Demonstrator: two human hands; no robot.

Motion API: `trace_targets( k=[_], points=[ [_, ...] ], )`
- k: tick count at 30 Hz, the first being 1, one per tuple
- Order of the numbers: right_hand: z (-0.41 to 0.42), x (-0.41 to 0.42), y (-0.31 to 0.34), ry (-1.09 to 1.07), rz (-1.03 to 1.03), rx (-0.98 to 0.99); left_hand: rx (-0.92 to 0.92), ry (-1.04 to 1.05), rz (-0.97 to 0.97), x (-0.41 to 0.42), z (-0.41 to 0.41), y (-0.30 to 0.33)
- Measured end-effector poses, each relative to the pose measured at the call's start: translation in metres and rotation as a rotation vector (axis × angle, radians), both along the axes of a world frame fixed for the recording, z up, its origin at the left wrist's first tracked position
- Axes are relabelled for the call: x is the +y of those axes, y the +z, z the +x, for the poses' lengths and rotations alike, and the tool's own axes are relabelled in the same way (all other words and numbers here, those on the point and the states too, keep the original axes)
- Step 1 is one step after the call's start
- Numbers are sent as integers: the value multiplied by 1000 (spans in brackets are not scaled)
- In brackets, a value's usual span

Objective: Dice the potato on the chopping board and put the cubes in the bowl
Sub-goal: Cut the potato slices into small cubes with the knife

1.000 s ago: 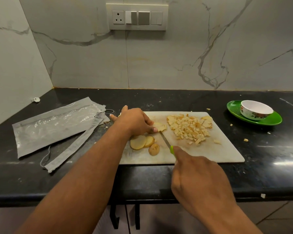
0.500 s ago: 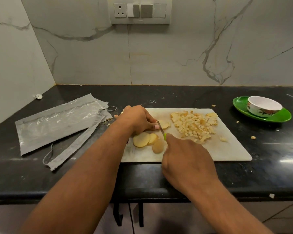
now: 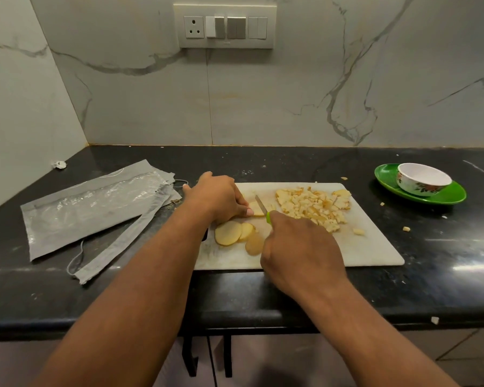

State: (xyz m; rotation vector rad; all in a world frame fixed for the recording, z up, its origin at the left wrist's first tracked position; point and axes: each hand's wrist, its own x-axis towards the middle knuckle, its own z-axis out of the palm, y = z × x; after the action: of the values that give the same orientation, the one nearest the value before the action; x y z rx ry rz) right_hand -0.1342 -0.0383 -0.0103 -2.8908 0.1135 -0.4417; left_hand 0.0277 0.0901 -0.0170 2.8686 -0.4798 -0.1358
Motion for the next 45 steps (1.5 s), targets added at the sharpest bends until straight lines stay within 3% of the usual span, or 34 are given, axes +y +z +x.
trace_targets(
  k=[11, 26, 45],
  points=[
    [-17, 2, -14, 71, 12, -16, 140, 9, -204, 5, 12, -8],
    [8, 9, 4, 22, 1, 28, 107, 41, -274, 5, 10, -12],
    [-41, -3, 3, 38, 54, -19, 115, -29, -141, 10, 17, -12]
  ],
)
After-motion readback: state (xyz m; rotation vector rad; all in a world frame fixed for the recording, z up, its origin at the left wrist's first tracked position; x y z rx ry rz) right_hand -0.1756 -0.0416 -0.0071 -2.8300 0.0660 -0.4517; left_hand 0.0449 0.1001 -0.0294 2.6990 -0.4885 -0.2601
